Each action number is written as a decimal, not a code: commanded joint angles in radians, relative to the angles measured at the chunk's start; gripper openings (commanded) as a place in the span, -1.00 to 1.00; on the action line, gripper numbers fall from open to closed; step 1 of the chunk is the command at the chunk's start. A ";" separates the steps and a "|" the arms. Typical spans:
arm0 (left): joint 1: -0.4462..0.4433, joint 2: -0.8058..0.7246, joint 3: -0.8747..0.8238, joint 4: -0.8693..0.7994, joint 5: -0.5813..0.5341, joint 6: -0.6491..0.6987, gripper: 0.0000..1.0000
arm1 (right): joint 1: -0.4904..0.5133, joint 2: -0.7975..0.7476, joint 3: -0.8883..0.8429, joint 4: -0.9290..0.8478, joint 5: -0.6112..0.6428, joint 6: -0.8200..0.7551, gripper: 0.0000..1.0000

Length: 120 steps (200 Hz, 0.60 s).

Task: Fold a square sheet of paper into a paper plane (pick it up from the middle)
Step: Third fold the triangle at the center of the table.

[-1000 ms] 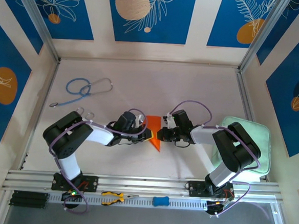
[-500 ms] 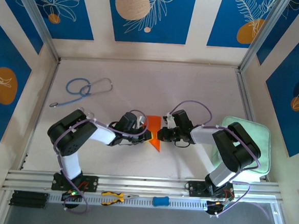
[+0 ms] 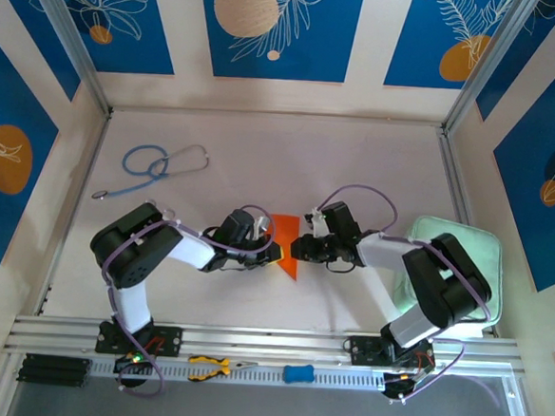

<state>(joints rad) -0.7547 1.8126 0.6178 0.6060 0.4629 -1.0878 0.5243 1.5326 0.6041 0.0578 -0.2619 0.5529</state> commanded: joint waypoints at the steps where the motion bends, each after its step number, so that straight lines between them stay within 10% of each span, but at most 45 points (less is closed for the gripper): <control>1: 0.004 0.021 -0.007 -0.100 -0.030 0.046 -1.00 | -0.015 -0.087 0.038 -0.099 -0.033 0.006 -0.29; 120: 0.004 0.019 0.002 -0.101 -0.027 0.046 -1.00 | 0.162 -0.044 0.027 -0.089 -0.089 0.114 -0.92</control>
<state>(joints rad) -0.7547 1.8114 0.6205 0.5980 0.4637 -1.0710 0.6628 1.4544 0.5991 0.0036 -0.3477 0.6598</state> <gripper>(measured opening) 0.064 0.064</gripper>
